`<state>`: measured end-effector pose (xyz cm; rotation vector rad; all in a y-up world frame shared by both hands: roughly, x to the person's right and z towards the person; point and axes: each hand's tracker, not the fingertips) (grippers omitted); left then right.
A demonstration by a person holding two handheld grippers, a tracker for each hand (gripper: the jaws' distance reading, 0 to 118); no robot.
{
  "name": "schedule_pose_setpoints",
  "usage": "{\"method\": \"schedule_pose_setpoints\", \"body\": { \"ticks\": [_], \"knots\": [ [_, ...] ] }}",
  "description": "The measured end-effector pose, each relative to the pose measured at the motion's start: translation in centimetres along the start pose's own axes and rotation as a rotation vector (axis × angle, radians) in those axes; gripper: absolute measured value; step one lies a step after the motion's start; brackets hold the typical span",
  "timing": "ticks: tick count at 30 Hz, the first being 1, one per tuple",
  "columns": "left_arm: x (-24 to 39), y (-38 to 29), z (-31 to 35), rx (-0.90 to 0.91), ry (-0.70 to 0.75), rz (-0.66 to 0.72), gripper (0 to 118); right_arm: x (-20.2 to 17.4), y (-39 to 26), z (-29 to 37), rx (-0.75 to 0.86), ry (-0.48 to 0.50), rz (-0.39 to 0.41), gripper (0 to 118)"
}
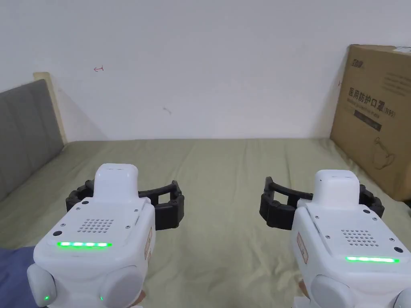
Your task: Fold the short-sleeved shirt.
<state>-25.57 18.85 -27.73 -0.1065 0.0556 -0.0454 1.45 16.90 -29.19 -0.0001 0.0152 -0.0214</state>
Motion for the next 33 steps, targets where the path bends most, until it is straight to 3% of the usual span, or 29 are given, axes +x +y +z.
{"method": "schedule_pose_setpoints", "body": {
  "ticks": [21, 28, 33],
  "knots": [
    [-0.42, -0.03, 0.01, -0.019, -0.008, 0.024, 115, -0.12, 0.21, 0.41, 0.001, 0.001, 0.017, 118],
    [-0.33, -0.06, -0.03, -0.020, -0.015, 0.021, 115, -0.53, -0.05, 0.51, 0.013, -0.034, 0.073, 118],
    [-0.22, -0.15, -0.11, -0.028, -0.017, 0.015, 115, -0.54, -0.01, 0.46, 0.014, -0.021, 0.055, 118]
  ]
}}
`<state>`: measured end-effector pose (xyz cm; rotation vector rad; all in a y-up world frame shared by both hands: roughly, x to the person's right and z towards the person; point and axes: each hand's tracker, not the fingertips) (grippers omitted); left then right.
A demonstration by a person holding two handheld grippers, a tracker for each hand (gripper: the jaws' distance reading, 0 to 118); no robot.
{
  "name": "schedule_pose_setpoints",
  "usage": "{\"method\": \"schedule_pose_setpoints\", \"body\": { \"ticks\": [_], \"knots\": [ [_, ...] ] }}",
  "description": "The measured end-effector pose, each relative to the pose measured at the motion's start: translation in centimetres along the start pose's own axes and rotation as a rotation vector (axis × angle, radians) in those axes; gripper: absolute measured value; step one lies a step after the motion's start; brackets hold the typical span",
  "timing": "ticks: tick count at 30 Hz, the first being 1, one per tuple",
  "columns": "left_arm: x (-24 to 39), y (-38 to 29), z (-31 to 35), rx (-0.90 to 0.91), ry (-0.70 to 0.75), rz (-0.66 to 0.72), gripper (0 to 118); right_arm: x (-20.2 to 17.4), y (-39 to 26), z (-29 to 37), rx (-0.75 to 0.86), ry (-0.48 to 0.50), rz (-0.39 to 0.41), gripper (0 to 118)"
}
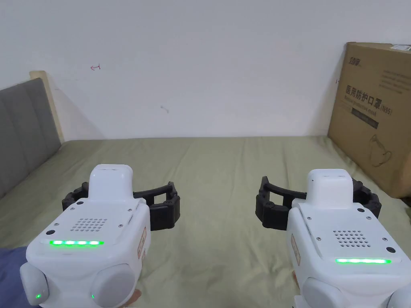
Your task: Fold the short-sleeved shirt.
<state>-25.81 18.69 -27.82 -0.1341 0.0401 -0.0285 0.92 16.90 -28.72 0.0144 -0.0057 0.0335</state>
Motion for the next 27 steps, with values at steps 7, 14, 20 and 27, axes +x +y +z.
{"method": "schedule_pose_setpoints", "body": {
  "ticks": [7, 14, 20, 27],
  "knots": [
    [-0.03, 0.01, 0.03, -0.003, -0.003, 0.000, 115, 0.37, 0.05, -0.07, -0.004, 0.003, -0.029, 118],
    [-0.14, 0.00, 0.01, -0.003, -0.009, 0.011, 115, 0.51, 0.01, 0.03, -0.006, 0.018, -0.029, 118],
    [-0.08, 0.06, -0.01, -0.006, -0.010, 0.004, 115, 0.29, -0.16, -0.18, -0.018, 0.029, -0.023, 118],
    [-0.09, 0.06, -0.05, -0.011, -0.010, -0.002, 115, 0.35, -0.16, -0.19, -0.017, 0.029, -0.030, 118]
  ]
}}
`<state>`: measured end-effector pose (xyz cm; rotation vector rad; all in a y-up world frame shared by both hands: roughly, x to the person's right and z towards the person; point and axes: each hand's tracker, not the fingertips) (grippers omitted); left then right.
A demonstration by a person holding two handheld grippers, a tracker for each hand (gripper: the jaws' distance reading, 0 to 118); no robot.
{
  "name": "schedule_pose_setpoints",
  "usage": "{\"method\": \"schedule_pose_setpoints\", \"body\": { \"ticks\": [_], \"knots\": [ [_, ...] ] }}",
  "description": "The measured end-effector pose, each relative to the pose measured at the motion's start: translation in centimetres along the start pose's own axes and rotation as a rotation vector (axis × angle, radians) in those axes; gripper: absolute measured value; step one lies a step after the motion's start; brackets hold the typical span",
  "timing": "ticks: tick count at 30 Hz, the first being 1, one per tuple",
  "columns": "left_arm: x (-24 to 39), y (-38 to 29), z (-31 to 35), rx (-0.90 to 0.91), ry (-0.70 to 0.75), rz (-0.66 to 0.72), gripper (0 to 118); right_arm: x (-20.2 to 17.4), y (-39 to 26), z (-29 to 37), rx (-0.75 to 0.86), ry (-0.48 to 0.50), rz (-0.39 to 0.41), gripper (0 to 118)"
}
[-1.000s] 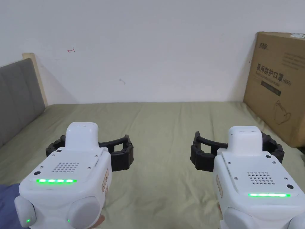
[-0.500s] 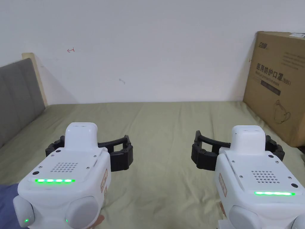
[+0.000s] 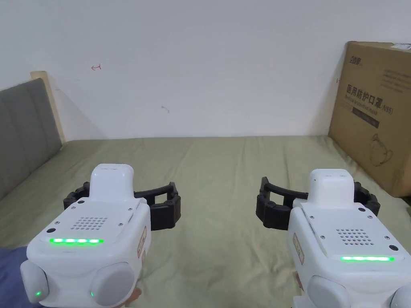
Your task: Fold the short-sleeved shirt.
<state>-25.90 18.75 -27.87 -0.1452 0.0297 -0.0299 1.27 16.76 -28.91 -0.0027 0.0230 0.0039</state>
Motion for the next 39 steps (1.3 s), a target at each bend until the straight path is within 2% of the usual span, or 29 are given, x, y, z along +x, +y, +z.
{"method": "schedule_pose_setpoints", "body": {
  "ticks": [25, 39],
  "knots": [
    [-0.15, -0.22, 0.11, 0.001, 0.000, 0.016, 115, 0.23, -0.17, 0.11, -0.010, 0.014, 0.004, 118],
    [0.48, -0.31, 0.78, 0.056, 0.001, -0.054, 115, 0.10, -0.28, 0.15, -0.010, 0.005, 0.017, 118]
  ]
}}
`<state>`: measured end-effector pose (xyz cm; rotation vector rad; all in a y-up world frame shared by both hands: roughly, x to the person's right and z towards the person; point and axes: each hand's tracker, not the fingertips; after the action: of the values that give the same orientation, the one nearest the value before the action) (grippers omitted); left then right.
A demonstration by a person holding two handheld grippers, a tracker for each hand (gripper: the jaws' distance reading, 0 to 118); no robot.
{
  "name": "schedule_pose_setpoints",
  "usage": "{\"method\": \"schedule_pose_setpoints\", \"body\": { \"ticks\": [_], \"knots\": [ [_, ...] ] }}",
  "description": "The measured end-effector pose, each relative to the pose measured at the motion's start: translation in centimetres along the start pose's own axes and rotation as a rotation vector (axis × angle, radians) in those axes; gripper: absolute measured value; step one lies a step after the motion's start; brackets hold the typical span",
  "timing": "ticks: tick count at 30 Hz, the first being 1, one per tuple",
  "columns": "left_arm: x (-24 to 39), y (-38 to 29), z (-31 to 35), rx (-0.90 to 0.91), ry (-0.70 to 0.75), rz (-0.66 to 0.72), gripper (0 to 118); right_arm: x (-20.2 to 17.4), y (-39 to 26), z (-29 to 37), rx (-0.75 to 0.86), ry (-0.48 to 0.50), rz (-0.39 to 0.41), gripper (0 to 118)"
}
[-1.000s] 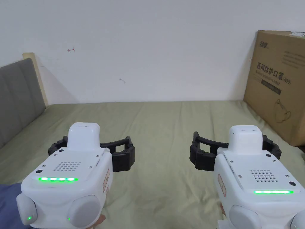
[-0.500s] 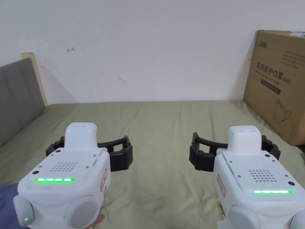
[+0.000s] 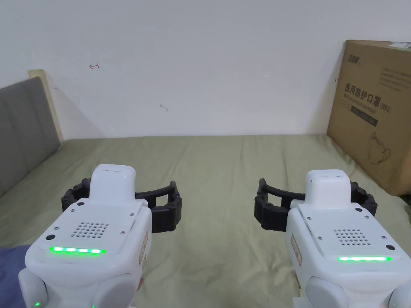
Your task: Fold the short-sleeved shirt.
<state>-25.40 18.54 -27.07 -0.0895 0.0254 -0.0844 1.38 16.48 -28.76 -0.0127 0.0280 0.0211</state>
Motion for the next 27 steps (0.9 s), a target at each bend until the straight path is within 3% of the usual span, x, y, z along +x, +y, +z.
{"method": "schedule_pose_setpoints", "body": {
  "ticks": [22, 27],
  "knots": [
    [-0.1, -0.1, -0.4, -0.033, 0.014, 0.039, 114, 0.1, -0.1, 0.0, -0.004, 0.007, 0.002, 118],
    [-0.6, 0.3, 0.0, -0.037, -0.003, 0.095, 108, 0.2, 0.0, 0.5, -0.005, 0.019, -0.019, 114]
  ]
}}
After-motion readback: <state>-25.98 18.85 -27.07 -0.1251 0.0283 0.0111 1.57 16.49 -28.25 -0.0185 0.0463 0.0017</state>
